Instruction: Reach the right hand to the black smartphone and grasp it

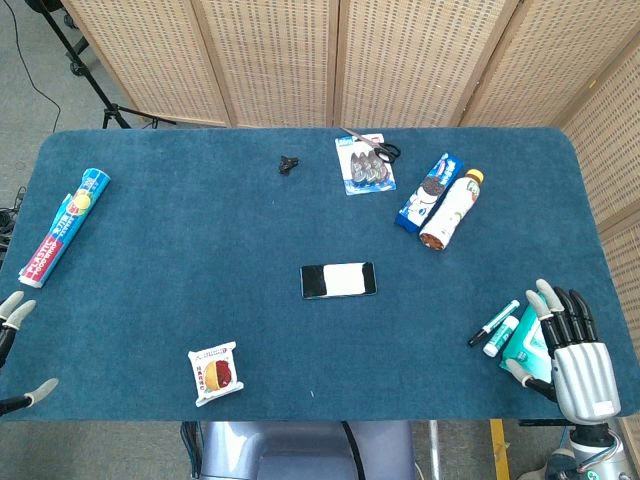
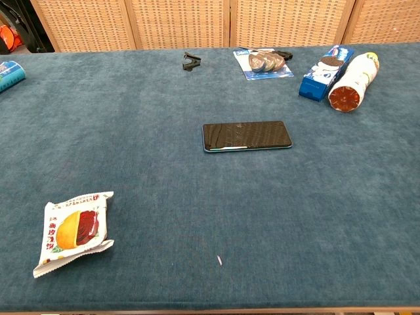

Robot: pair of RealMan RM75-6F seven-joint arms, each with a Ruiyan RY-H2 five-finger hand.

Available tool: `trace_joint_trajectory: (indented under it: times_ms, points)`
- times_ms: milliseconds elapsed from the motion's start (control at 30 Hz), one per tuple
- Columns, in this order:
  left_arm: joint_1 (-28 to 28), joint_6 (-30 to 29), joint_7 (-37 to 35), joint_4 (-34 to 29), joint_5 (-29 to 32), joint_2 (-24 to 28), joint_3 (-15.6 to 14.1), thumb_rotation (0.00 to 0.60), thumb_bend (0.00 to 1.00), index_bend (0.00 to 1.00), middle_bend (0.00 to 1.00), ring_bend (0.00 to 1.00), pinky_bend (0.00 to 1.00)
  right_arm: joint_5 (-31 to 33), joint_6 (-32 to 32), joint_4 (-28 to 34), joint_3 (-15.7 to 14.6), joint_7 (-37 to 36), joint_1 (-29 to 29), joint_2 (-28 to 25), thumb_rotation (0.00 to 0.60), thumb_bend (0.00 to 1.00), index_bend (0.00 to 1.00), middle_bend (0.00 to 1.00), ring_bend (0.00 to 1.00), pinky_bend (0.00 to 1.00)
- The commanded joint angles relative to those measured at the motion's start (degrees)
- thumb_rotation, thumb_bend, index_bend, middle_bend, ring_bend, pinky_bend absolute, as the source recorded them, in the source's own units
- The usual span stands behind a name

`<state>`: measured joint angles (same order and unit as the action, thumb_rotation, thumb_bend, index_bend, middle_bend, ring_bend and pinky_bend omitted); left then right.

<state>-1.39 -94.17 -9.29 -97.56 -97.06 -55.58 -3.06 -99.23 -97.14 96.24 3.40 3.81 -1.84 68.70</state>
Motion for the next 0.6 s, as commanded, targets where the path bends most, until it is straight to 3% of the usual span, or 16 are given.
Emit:
trace_joint_trajectory:
  times_ms: [33, 333, 600]
  points:
    - [0.0, 0.0, 0.1, 0.0, -0.1, 0.0, 0.0, 0.6, 0.0, 0.0, 0.0, 0.0, 0.0, -0.1, -0.1, 0.0, -0.1, 0.1, 0.1, 0.0, 0.6, 0.0, 0.0, 0.0, 0.0, 0.0]
    - [-0.1, 0.0, 0.9, -0.3, -0.3, -0.3, -0.1, 0.6, 0.0, 0.0, 0.0, 0.0, 0.0, 0.9, 5.2, -2.2, 0.2, 1.7, -2.7, 2.1, 0.6, 0.0, 0.0, 0.0, 0.0, 0.0]
    - [0.0, -0.5, -0.7, -0.7, 1.1, 0.4, 0.8, 0.6, 0.0, 0.0, 0.0, 0.0, 0.0, 5.5, 21.1, -2.2, 4.0, 11.7, -13.0, 7.5, 0.6, 0.33, 0.0, 0.0, 0.0, 0.0]
